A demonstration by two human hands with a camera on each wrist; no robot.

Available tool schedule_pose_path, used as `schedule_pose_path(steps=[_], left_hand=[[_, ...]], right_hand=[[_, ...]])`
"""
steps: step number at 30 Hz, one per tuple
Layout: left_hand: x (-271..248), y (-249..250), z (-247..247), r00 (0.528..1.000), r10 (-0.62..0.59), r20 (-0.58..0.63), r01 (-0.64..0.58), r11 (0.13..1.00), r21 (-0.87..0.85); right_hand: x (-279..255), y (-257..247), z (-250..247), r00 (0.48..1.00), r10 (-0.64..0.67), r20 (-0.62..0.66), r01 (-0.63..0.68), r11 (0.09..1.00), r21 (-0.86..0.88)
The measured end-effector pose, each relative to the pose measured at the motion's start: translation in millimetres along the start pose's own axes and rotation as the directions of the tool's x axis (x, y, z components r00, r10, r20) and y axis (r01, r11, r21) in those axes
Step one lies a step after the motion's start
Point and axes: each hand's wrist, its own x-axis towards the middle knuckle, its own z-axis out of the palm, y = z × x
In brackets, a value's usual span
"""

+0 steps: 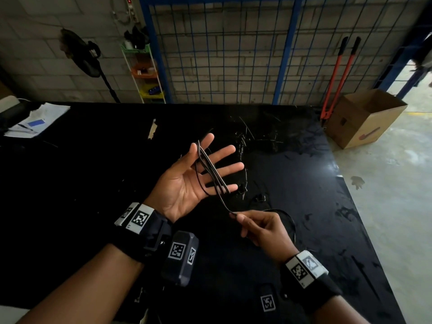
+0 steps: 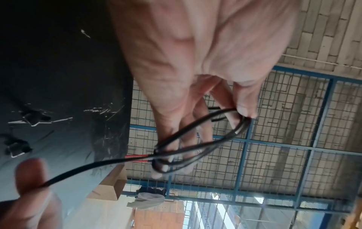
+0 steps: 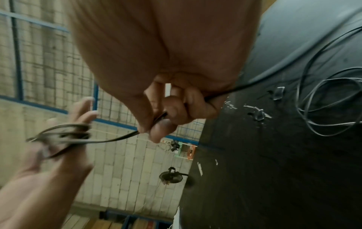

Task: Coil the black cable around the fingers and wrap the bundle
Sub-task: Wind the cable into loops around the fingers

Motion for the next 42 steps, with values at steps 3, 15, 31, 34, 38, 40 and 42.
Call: schedule_pose_path(steps=[3, 15, 31, 34, 38, 40, 42], left_hand=[[-6, 8, 3, 0.988, -0.086, 0.130, 0.081, 0.996, 0.044], [-23, -46, -1, 0.926, -0.362, -0.104, 0.368, 0.813, 0.451], [-4, -48, -16, 0.955, -0.030, -0.295, 0.159, 0.891, 0.424], [1, -39, -11, 0.949, 0.003, -0.315, 0.116, 0.926, 0.358], [8, -27, -5, 0.961, 0.032, -0.276, 0.043, 0.964, 0.261], [11, -21, -3, 0.969, 0.044, -0.243, 0.003, 0.982, 0.189], [11, -14, -2, 0.980, 0.049, -0.193, -0.029, 0.994, 0.109]], right_hand=[[10, -1, -13, 0.992, 0.044, -0.117, -0.047, 0.999, -0.023], [41, -82, -28, 0.984, -0.148, -0.099, 0.101, 0.924, -0.369], [-13, -76, 6, 0.957, -0.287, -0.050, 0.269, 0.937, -0.221], [-18, -65, 9, 0.971, -0.235, -0.044, 0.232, 0.971, -0.059], [-23, -44, 18, 0.990, -0.140, 0.030, 0.139, 0.990, 0.039], [-20, -32, 17, 0.994, -0.101, 0.046, 0.097, 0.993, 0.069], [-15, -22, 14, 0.998, -0.059, 0.023, 0.057, 0.994, 0.096]])
